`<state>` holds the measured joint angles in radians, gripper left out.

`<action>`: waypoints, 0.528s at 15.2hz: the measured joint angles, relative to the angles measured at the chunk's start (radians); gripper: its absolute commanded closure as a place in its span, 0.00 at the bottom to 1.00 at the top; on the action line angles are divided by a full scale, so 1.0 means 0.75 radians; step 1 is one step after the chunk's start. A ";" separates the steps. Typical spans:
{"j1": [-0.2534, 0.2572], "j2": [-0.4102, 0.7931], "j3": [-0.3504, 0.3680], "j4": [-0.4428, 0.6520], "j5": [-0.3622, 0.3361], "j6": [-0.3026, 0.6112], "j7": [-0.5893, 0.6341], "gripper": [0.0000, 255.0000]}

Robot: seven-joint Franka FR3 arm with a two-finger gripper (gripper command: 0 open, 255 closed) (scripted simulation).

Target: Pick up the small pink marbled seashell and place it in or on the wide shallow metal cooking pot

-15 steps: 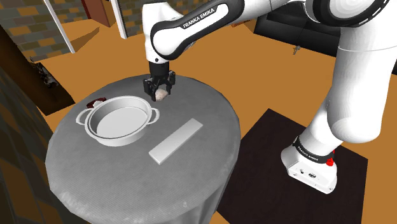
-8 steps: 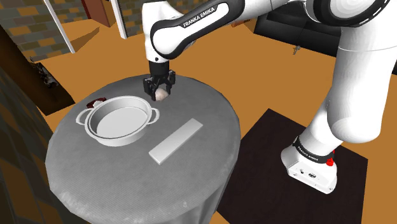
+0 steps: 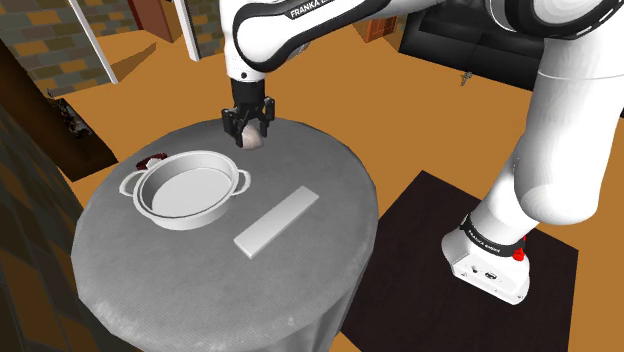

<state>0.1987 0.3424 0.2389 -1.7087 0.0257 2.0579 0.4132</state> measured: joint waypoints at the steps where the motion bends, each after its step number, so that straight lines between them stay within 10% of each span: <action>1: -0.001 -0.003 0.000 0.012 0.001 -0.015 0.000 1.00; 8: 0.000 -0.039 0.004 0.090 0.006 -0.128 0.007 1.00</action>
<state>0.1985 0.3133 0.2421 -1.6409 0.0305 1.9618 0.4186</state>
